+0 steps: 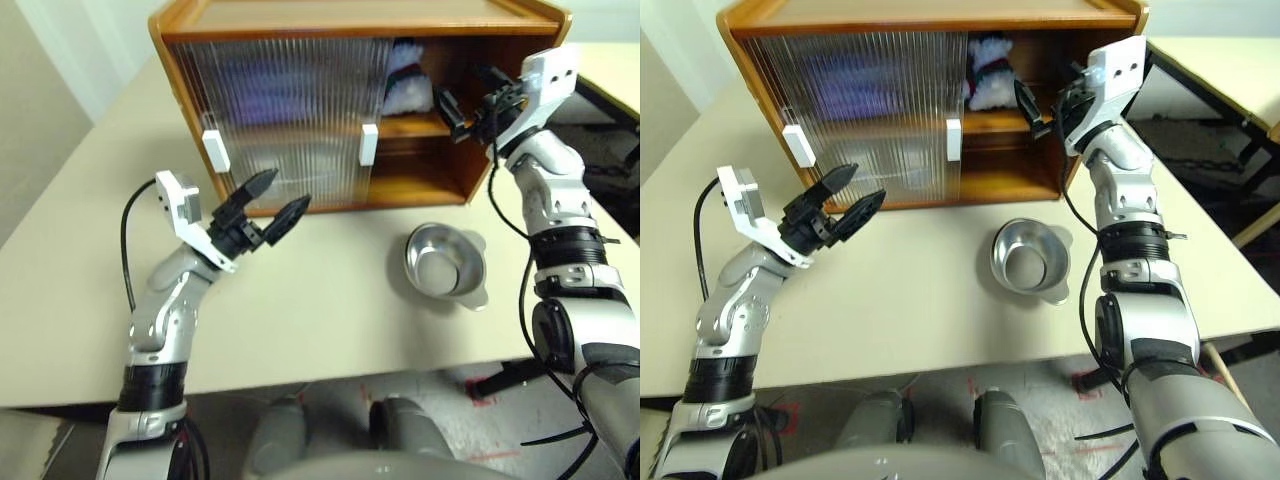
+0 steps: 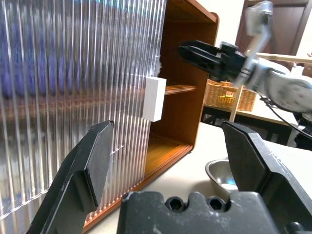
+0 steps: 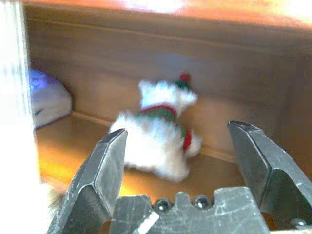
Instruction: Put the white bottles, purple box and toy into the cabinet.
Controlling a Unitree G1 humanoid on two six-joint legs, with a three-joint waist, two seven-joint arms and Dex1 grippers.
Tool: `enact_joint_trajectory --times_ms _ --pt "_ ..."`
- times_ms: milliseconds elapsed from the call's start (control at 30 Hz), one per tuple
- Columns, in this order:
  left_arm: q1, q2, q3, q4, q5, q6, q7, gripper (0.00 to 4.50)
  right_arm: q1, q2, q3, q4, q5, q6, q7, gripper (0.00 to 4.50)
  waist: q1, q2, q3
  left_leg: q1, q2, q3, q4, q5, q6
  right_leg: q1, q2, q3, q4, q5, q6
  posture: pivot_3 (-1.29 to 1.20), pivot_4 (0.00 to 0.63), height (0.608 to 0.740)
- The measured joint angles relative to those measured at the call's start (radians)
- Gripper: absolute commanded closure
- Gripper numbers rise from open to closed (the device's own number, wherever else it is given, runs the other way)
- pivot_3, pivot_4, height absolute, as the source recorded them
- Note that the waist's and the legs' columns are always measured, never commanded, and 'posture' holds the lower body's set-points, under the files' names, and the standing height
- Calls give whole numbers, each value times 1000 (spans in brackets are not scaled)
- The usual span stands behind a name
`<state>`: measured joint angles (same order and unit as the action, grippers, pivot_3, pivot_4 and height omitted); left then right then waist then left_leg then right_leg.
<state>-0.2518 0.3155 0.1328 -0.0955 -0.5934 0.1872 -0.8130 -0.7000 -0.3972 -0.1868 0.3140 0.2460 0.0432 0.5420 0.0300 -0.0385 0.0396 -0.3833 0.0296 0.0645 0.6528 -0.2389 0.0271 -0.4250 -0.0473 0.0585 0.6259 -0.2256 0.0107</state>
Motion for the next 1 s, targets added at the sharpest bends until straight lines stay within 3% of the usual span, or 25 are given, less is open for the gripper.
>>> enact_joint_trajectory --times_ms 167,367,433,467,700,1000 --pt "-22 0 0 33 0 0 -22 0 245 10 -53 -394 236 261 0 47 -16 0 0 0 0 0 4 0 0 1 0 0 0 -1 2 46 0 740" --pt "-39 0 -3 41 0 0 -42 0 389 32 -154 -566 425 463 -100 47 -42 0 0 3 0 2 9 -1 -1 6 0 0 0 1 4 27 0 740" --pt "-39 0 -5 42 0 0 -47 0 425 56 -202 -583 512 533 -156 47 -47 0 0 9 0 2 9 -2 -3 11 0 1 -1 0 2 24 0 740" --pt "-39 0 -6 42 0 0 -49 0 442 79 -238 -588 589 581 -194 47 -49 0 0 12 0 2 9 -2 -4 15 0 1 -1 -7 -9 24 0 740" --pt "-41 0 -7 42 0 3 -52 0 536 164 -386 -577 1013 741 -393 47 -67 0 0 12 0 2 9 -2 -4 18 0 1 -1 -7 -8 26 0 740" --pt "-44 3 -6 44 0 6 -56 0 726 135 -413 -489 1289 832 -458 47 -68 0 1 11 0 2 8 -2 -3 18 0 2 -3 -9 -7 33 0 740"
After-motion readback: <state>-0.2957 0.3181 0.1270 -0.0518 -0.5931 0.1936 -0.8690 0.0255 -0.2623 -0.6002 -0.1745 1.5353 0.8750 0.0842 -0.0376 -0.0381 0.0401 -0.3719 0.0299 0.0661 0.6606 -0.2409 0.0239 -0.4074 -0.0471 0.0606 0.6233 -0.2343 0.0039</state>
